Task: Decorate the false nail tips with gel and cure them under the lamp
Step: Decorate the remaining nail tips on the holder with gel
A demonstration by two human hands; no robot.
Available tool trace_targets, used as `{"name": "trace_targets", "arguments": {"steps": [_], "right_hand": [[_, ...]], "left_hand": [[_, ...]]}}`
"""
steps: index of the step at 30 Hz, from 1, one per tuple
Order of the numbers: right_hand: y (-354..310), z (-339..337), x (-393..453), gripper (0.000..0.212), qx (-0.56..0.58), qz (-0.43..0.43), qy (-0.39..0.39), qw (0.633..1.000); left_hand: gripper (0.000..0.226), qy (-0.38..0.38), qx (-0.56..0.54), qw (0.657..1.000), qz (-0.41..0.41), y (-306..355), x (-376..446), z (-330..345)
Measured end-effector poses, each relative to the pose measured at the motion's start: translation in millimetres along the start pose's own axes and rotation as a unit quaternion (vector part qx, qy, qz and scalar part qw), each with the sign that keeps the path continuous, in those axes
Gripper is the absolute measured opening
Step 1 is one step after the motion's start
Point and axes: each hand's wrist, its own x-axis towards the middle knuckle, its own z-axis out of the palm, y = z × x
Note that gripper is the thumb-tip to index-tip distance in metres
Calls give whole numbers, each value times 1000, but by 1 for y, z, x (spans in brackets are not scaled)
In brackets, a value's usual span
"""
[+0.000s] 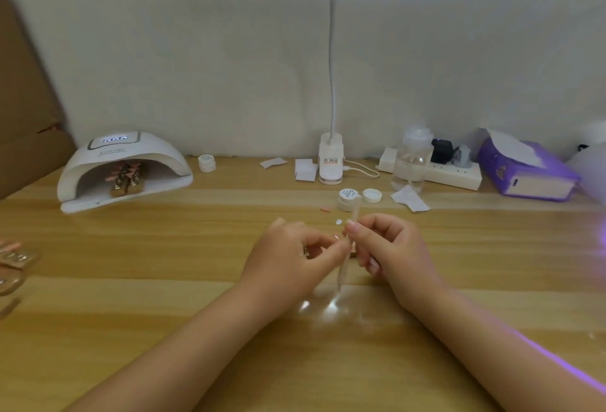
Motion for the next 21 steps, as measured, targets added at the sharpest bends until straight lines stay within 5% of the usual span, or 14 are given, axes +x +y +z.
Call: {"name": "trace_targets", "arguments": {"steps": [6,10,13,18,21], "right_hand": [[-10,8,-6,19,-16,0,-24,1000],[-16,10,-8,23,-86,8,-46,995],[-22,-1,2,51,-185,22,-16,982],[-25,-62,28,16,-434,80,99,892],[-10,-90,33,32,-492,139,72,856]], "left_hand": [[52,-33,-143,984,-101,7,-4,7],[37,-18,-192,971,-141,7,-5,8],[19,10,-265,952,-150,6,-5,7],[15,94,-336,920,-178,-6,-4,12],[20,118,-353,912,-172,-9,-4,14]]}}
